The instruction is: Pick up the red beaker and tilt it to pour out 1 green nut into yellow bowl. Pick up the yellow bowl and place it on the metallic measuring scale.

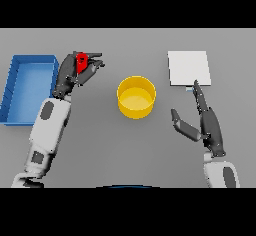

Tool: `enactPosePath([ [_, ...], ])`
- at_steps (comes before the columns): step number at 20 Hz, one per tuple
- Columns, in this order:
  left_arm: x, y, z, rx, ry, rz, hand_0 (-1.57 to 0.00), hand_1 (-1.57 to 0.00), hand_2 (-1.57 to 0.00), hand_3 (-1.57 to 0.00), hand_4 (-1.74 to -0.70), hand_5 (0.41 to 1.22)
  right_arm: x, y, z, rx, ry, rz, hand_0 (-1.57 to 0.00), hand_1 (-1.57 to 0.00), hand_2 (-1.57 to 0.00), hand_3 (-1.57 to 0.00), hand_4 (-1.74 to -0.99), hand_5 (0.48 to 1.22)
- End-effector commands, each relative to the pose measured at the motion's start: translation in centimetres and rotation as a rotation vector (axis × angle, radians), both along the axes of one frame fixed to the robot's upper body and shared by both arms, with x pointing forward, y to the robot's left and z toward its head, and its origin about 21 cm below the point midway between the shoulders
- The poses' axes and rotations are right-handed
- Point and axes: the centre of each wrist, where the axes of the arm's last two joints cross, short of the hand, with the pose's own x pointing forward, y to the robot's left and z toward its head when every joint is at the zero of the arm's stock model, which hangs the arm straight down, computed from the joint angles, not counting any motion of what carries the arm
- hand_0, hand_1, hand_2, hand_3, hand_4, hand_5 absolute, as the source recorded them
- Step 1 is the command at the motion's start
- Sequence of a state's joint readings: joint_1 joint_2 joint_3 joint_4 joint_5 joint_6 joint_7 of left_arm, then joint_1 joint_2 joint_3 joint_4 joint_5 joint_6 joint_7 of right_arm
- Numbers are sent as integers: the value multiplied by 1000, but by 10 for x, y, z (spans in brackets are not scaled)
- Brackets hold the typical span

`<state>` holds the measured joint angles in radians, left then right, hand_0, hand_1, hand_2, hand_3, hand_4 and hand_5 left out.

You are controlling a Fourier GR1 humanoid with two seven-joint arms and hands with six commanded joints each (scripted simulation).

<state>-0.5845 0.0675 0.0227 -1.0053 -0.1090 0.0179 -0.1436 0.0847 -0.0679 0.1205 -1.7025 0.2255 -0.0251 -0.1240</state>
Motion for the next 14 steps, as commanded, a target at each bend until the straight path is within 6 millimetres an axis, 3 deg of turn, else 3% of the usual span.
enactPosePath([
  [1,0,1,1,20,-2,-4,-1556,-1557,-1558,-1553,-1724,1138,1,-6,1,-2,-3,-6,1,1,1,1,-1219,661],
  [3,0,6,2,82,-9,-18,-1559,-1560,-1561,-1556,-1727,1138,-1,-5,-2,-13,-1,-4,1,1,1,1,-1213,662],
  [9,9,-8,38,478,-52,-126,-1568,-1568,-1568,-1567,-1737,1125,-8,-2,0,-15,8,-4,1,1,1,1,-1186,660],
  [14,12,-38,59,797,-98,-221,-1570,-1570,-1570,-1570,-1740,1147,-6,-1,2,-7,33,8,1,1,1,1,-1182,668],
])
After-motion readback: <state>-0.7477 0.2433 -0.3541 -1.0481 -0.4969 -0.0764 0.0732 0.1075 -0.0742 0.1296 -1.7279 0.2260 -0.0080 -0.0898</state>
